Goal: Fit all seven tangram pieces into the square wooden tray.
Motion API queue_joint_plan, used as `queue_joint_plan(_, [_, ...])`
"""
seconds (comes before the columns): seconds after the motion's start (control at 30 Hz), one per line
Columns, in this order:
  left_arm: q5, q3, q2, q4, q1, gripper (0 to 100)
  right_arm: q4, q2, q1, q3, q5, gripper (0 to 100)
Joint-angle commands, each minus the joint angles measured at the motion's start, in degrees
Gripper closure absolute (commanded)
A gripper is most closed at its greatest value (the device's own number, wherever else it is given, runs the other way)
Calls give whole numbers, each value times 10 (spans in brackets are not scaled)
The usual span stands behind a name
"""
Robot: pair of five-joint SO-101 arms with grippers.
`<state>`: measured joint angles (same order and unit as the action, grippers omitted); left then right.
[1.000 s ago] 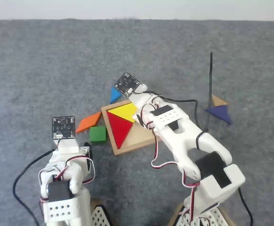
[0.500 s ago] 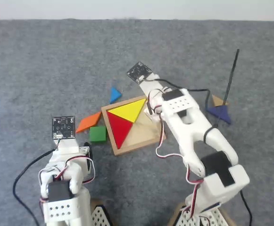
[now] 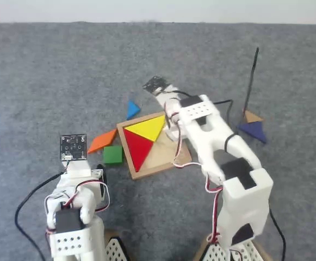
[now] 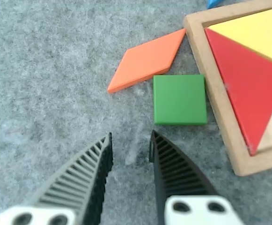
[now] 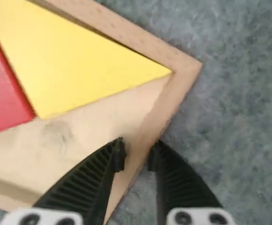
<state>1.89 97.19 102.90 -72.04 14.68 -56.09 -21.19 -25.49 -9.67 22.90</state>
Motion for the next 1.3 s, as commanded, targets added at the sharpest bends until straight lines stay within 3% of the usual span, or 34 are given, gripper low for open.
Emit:
queue_joint_plan(0.0, [6,-7,11,-3,3,872,-15,3,56,19,-5,972])
queue_joint_plan(0.33, [6,-7,11,-3,3,872,-18,51,178,20,11,981])
queue_joint_plan(0.87, [6,-7,11,-3,3,872,-51,123,177,17,-6,972])
queue_joint_plan(1.07, [6,-7,11,-3,3,872,-51,116,177,16,-10,838])
queue_joint_plan(1.27, [6,-7,11,-3,3,872,-75,112,182,16,-11,830])
